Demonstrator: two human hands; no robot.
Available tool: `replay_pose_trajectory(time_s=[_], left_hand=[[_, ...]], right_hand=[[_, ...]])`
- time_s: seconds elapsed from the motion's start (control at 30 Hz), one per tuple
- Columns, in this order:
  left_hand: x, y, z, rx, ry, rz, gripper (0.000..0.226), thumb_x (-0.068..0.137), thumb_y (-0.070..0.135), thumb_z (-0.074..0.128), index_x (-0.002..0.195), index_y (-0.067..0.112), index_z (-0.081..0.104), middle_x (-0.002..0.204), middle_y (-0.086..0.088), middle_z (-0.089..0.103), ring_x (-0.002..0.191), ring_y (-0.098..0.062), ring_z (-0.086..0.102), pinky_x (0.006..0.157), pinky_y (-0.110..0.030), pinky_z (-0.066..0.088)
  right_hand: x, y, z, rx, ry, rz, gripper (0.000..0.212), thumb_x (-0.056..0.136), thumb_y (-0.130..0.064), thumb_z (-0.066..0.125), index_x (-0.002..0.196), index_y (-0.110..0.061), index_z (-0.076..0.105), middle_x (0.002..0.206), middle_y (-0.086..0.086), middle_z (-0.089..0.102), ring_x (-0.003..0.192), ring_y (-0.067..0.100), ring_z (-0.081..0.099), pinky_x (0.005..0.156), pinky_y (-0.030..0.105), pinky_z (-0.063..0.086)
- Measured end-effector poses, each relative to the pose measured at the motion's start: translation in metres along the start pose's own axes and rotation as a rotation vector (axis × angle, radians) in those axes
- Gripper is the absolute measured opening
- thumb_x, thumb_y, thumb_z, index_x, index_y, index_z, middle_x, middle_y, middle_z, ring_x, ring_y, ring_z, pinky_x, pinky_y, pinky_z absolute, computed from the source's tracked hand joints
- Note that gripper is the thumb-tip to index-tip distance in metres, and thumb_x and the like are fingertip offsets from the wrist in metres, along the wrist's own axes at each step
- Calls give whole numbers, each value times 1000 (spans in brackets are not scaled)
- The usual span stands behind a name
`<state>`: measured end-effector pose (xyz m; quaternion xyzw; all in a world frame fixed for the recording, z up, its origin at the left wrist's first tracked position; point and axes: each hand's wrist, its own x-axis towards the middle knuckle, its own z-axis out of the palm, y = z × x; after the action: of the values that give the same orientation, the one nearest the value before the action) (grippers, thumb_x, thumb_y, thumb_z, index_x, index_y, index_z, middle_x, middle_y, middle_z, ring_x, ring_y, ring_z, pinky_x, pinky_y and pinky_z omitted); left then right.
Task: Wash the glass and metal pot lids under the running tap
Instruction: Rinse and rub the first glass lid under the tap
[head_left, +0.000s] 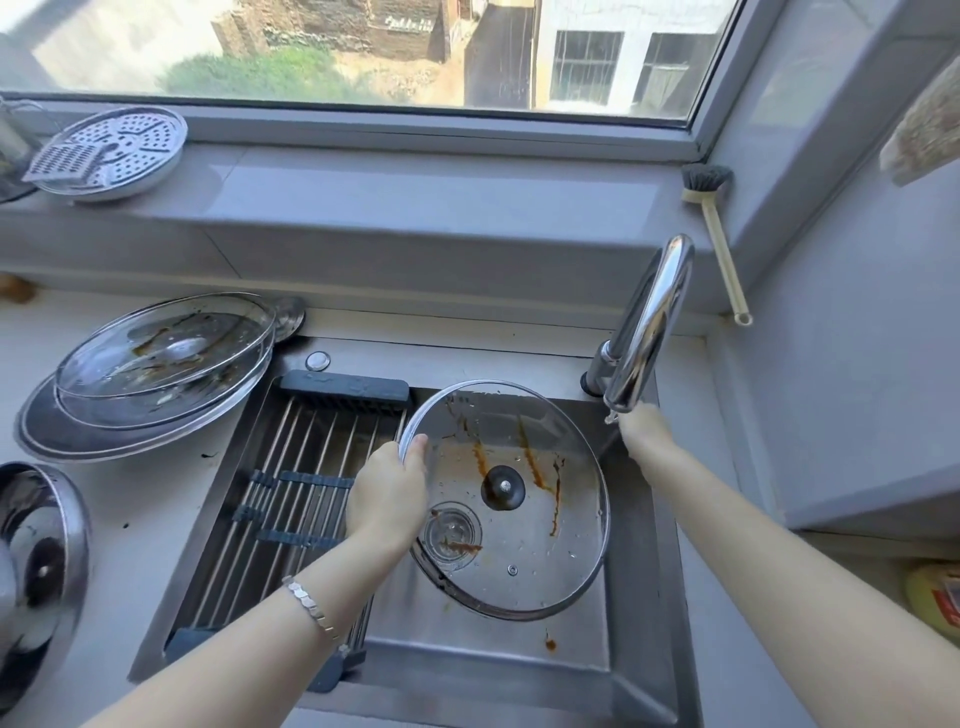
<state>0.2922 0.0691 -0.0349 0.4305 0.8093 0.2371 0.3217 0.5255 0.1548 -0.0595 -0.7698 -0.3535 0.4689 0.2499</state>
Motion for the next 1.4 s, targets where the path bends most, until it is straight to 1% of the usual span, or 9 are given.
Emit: replay_pose_trajectory(time_s=[0.13, 0.27, 0.43, 0.73, 0.83, 0.93, 1.1, 1.27, 1.4], left_hand=[[-1, 3, -4, 16, 8, 26, 44, 96, 43, 32, 81, 9, 54, 83, -13, 65, 80, -31, 60, 71, -38, 45], [-2, 6, -9, 10, 18, 61, 47, 96, 43, 32, 82, 5, 55, 80, -14, 65, 76, -31, 60, 70, -39, 45], [1, 13, -17, 16, 51, 85, 47, 97, 43, 32, 79, 4, 52, 77, -14, 64, 73, -31, 58, 64, -36, 40], [13, 5, -29, -9, 48, 13, 48, 96, 44, 32, 82, 5, 55, 80, -14, 65, 76, -34, 62, 72, -41, 49], [14, -2, -31, -18, 23, -2, 46, 96, 43, 32, 82, 6, 55, 80, -16, 66, 76, -34, 63, 75, -43, 51], [9, -2, -26, -16, 1, -15, 43, 96, 42, 32, 79, 8, 52, 82, -16, 67, 79, -35, 63, 76, -42, 51], [-2, 2, -22, -28, 14, -9, 39, 98, 35, 35, 87, 6, 58, 92, -13, 66, 90, -33, 60, 76, -36, 43], [-2, -8, -23, -5, -14, -64, 40, 97, 39, 33, 77, 10, 51, 83, -14, 66, 79, -32, 61, 66, -35, 43], [-3, -3, -18, 27, -28, -75, 39, 97, 38, 33, 79, 9, 51, 89, -15, 66, 88, -34, 61, 75, -37, 44]], right_hand=[[-69, -51, -25, 527, -196, -428, 74, 70, -84, 33, 108, -24, 54, 108, 1, 67, 104, 16, 61, 85, 31, 50], [-98, -69, -21, 355, -159, -564, 37, 85, -58, 34, 97, -27, 48, 79, -5, 74, 89, 26, 64, 95, 43, 46], [-97, -88, 9, 225, -48, -595, 24, 98, -43, 28, 93, -23, 39, 63, -8, 68, 76, 33, 61, 63, 20, 44], [-103, -101, 35, 273, 24, -563, 28, 99, -41, 27, 94, -17, 40, 78, -3, 66, 72, 11, 55, 69, 10, 41], [-106, -51, 44, -50, -101, -525, 39, 98, -42, 32, 121, -12, 42, 111, 3, 61, 105, 18, 54, 90, 24, 41], [-99, -5, 74, -595, -145, -375, 68, 96, -47, 32, 148, -9, 11, 156, 9, 14, 144, 22, 11, 117, 37, 12], [-124, 8, 111, -733, -424, -873, 81, 83, -68, 1, 149, -21, -2, 147, -10, -22, 139, 5, -20, 116, 31, -12], [-92, 13, 88, -943, -246, -696, 79, 85, -65, 3, 147, -18, -11, 143, -6, -29, 142, 12, -20, 116, 33, -12], [-110, 13, 99, -937, -461, -899, 78, 80, -67, -9, 142, -21, -18, 144, -8, -29, 136, 6, -27, 116, 30, -13]])
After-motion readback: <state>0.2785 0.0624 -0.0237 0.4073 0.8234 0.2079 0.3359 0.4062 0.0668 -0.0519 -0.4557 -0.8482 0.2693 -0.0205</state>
